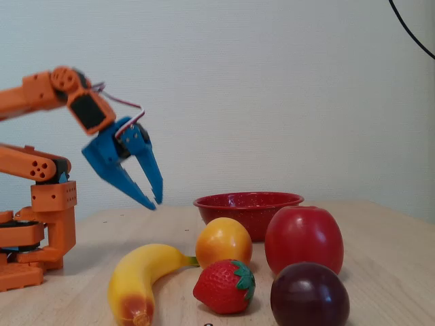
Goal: Put the banana in the red bowl.
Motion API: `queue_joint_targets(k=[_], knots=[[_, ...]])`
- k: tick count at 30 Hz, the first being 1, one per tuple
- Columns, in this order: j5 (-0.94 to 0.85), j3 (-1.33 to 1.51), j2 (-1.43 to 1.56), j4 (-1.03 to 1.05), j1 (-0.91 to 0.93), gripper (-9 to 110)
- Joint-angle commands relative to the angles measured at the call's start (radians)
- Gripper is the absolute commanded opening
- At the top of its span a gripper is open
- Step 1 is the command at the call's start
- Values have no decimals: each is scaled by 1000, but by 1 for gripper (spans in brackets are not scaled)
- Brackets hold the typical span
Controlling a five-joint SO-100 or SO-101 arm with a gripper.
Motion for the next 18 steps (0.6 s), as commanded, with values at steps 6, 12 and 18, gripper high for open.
queue_joint_targets(k=[6,12,18], knots=[[15,-365,-195,193,-51,0],[106,-554,-388,345,-150,0],[176,-660,-497,446,-270,2]])
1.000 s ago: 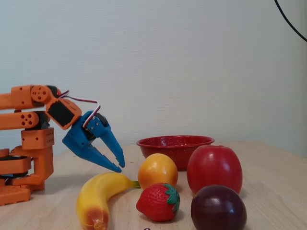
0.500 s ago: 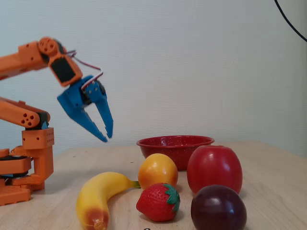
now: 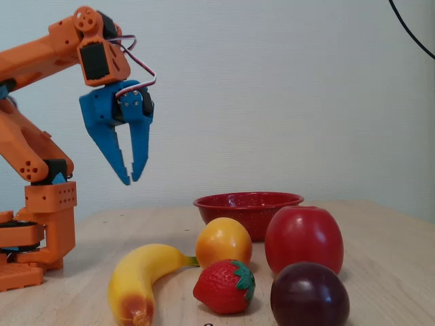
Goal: Put the banana in the red bowl.
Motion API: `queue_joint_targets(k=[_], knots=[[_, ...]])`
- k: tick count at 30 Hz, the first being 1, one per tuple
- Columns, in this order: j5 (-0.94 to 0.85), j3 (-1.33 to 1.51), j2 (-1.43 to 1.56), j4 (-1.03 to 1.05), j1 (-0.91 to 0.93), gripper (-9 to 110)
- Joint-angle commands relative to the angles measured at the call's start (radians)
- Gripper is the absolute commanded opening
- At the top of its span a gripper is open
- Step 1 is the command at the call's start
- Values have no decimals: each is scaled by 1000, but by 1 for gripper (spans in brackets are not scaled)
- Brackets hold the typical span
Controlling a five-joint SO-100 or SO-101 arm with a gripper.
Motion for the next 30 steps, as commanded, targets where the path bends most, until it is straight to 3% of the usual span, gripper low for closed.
queue_joint_targets(k=[1,16,24,30], knots=[[64,-103,-15,29,-51,2],[549,48,-104,46,-339,41],[615,117,-118,26,-387,61],[634,160,-146,-31,-405,63]])
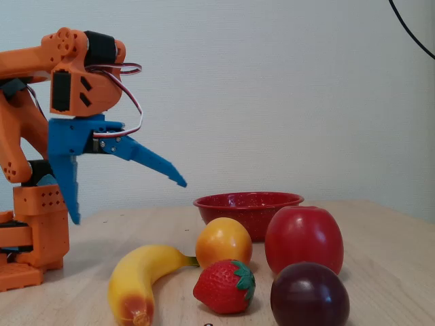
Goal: Put the banana in the red bowl.
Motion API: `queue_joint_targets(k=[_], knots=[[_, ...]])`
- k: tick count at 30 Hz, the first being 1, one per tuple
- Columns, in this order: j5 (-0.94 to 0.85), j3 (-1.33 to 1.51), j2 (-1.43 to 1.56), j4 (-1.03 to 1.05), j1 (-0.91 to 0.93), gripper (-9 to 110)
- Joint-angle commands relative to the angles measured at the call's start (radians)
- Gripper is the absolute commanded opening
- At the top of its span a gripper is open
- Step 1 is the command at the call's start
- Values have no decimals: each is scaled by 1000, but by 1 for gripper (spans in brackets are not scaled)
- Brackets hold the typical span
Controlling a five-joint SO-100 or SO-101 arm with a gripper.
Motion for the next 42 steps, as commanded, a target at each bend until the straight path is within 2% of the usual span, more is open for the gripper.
queue_joint_targets(k=[1,14,42], knots=[[21,-18,-15,-46,-49,63],[61,26,-152,-187,-83,67],[66,126,-359,-505,-58,67]])
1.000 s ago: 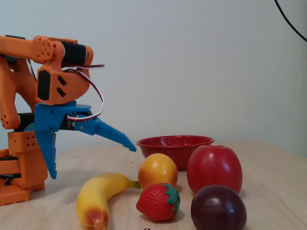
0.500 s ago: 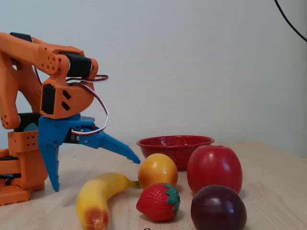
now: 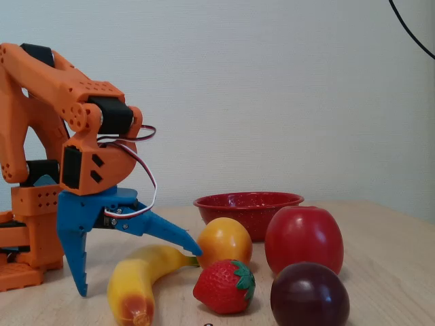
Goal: Put the banana in the red bowl.
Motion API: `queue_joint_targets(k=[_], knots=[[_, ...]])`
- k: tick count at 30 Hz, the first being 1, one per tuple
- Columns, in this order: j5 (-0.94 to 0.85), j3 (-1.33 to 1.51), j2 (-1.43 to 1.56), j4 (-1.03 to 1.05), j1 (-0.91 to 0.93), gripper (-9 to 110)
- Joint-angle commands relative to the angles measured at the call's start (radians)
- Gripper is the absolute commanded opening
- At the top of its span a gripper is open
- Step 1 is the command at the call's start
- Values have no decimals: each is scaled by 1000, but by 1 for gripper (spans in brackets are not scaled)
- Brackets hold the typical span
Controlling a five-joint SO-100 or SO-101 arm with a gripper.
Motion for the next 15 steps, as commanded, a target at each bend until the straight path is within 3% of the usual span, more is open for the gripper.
queue_joint_targets(k=[1,15], knots=[[31,-38,18,-25,-6,67],[11,-29,2,-72,12,65]])
